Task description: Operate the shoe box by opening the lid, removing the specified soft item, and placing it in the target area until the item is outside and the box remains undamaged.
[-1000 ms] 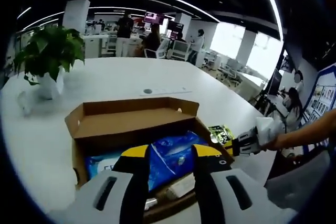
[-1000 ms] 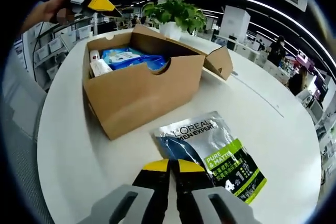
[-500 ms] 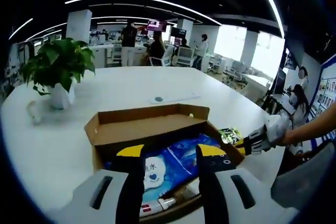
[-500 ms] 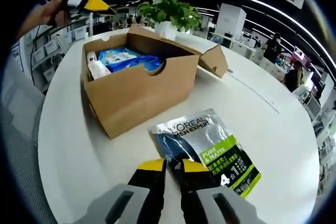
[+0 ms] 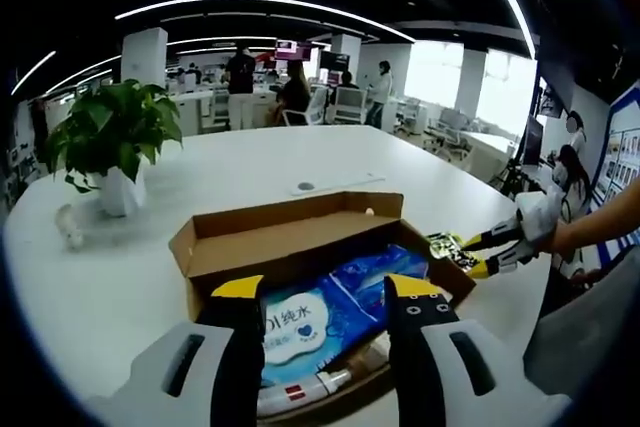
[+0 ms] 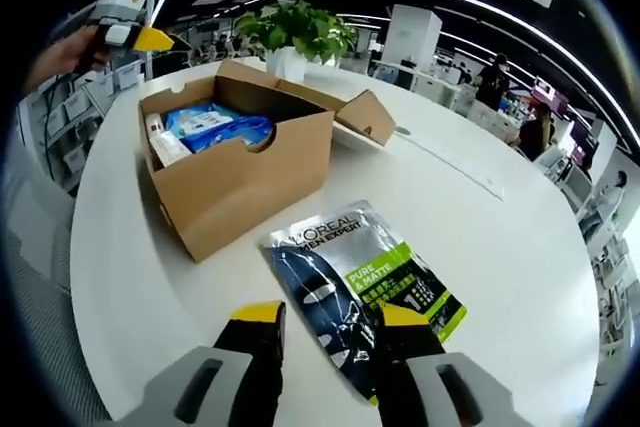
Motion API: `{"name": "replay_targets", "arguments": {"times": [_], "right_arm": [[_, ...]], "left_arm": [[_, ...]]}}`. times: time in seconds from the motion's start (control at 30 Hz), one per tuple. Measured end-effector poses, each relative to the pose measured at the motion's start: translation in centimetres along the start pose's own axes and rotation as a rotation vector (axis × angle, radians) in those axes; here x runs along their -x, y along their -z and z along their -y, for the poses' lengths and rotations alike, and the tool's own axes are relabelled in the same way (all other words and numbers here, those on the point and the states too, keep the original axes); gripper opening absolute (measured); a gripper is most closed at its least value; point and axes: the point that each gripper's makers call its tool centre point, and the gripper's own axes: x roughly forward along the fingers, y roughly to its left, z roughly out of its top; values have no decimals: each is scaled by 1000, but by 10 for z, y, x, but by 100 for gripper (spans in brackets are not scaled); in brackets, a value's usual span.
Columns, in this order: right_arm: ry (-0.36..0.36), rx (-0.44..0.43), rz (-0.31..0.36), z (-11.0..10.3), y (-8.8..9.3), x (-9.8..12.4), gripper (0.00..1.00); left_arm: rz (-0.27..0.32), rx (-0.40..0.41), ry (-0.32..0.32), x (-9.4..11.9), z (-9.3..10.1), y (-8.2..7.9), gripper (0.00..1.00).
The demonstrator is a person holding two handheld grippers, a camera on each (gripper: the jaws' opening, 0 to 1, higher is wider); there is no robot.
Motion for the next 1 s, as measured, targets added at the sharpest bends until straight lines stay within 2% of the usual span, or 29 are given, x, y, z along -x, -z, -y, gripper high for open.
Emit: {"name": "replay_targets", "arguments": {"times": [0.13, 0.5, 0.77, 1.0], "right_arm": [[18, -28, -6, 6, 4, 2, 41], [92, -67, -7, 32, 14, 5, 54], [72, -154, -25, 38, 32, 2, 61], [48, -137, -10, 32, 34, -3, 58]], "left_arm": [[-4, -33, -6, 0, -1, 0, 53], [5, -8, -21, 5, -12, 1, 55], [2, 1, -37, 7, -19, 3, 55], [1, -3, -35, 7, -19, 5, 55]]}}
